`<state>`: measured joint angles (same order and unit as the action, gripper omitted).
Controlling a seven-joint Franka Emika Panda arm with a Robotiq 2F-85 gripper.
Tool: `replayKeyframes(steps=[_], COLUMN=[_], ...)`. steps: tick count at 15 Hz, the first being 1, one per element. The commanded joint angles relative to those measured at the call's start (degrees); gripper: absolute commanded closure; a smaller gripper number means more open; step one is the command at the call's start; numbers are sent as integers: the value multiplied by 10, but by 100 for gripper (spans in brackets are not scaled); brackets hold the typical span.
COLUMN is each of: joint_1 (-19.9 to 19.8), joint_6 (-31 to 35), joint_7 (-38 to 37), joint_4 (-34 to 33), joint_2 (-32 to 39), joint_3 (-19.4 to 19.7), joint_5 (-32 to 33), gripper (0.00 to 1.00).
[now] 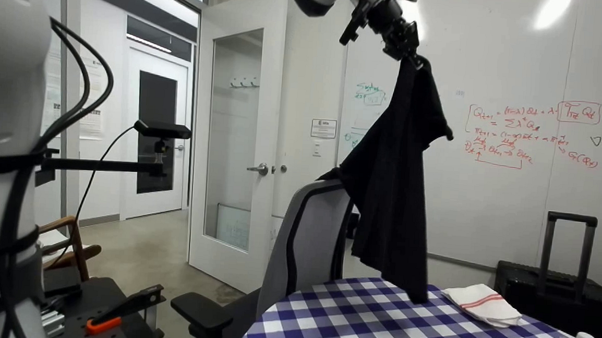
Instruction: Put the black shirt on the table
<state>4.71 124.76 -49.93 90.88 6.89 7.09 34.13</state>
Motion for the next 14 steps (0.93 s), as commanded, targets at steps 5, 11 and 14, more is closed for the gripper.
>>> replayKeyframes(steps=[5,11,14], joint_1=[-49,-53,-45], joint_6=[-17,-17,-16], joint_7=[-7,-4,-2], joint_4=[37,44,44], joint_2=[-71,-26,15], joint_3=[-15,-22,-29], joint_5=[-11,-31,-51], gripper=[98,98,98])
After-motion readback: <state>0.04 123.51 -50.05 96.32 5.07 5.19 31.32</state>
